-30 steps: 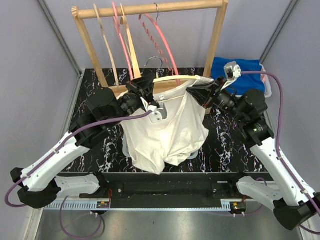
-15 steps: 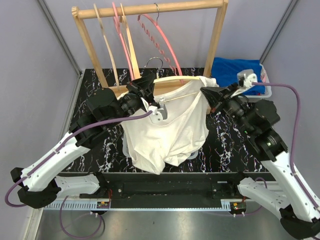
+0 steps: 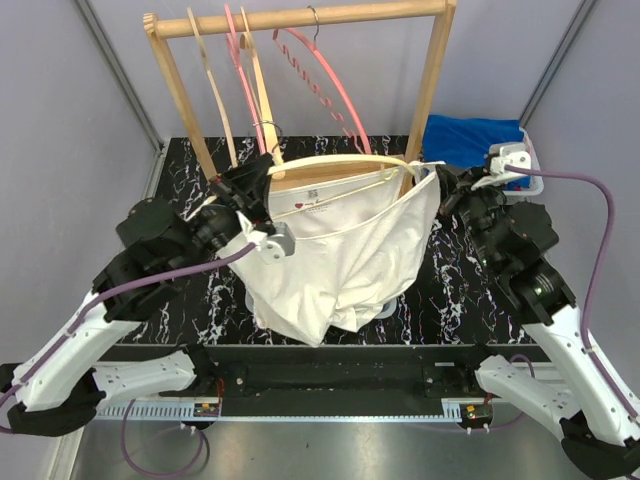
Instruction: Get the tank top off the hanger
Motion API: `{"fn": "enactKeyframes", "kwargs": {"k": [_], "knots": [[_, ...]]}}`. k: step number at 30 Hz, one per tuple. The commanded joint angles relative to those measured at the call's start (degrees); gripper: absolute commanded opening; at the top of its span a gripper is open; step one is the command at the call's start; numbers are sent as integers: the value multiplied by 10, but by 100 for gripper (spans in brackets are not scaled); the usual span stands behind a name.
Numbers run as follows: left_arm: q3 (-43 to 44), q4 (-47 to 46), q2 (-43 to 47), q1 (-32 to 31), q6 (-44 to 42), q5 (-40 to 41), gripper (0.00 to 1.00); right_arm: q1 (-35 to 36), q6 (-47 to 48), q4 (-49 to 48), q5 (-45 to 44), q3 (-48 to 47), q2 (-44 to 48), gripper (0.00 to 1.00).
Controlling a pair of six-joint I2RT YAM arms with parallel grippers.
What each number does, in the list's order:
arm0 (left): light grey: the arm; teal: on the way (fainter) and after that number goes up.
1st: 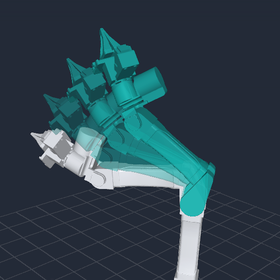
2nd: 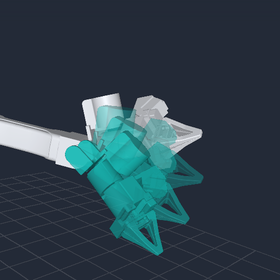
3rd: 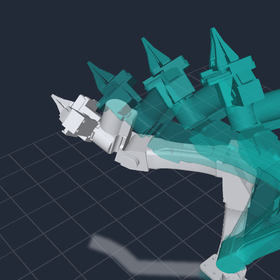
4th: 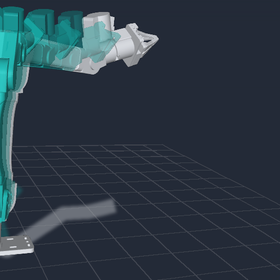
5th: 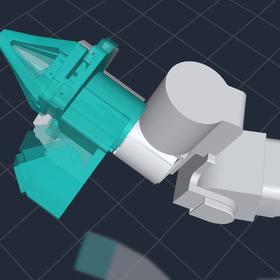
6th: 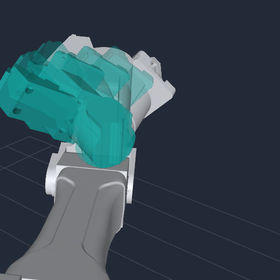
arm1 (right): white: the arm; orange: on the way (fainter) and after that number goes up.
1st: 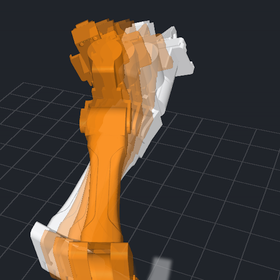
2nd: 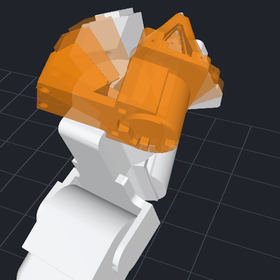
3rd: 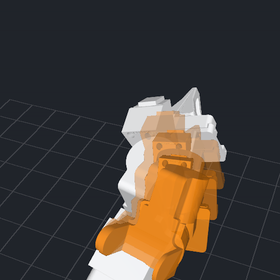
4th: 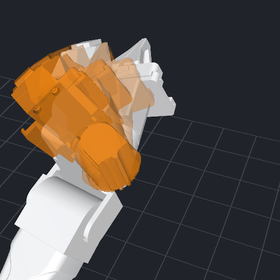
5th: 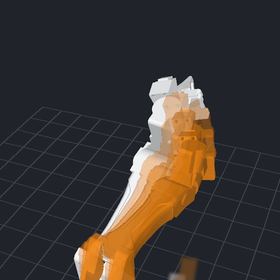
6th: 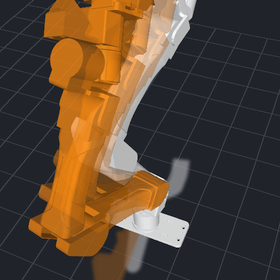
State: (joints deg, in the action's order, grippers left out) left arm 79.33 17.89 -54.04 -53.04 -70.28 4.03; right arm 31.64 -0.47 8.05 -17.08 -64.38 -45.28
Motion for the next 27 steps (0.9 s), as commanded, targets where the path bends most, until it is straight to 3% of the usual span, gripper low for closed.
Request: {"fn": "enactKeyframes", "kwargs": {"k": [1, 6, 10, 12, 15, 20, 23, 27], "knots": [[13, -25, 60, 2, -30, 52, 0, 1, 23, -25, -30, -28, -34, 0], [32, -18, 68, 2, -37, 83, 0, 1, -10, -49, 69, -72, -89, 0], [20, -78, 47, 16, -62, 76, 0, 1, -35, -99, 185, -91, -134, 0], [44, -108, 7, 53, -64, 52, 0, 2, -38, -138, 220, -89, -145, 0], [154, -108, -75, 114, -26, 7, 0, 2, -19, -180, 239, -94, -162, 0], [286, -102, -177, 143, -14, -36, 0, 2, 0, -223, 239, -92, -155, 0], [295, -94, -177, 142, 2, -69, 0, 2, 0, -213, 239, -65, -129, 0], [242, -95, -147, 126, 7, -84, 0, 3, -44, -176, 294, 14, -86, 0]]}}
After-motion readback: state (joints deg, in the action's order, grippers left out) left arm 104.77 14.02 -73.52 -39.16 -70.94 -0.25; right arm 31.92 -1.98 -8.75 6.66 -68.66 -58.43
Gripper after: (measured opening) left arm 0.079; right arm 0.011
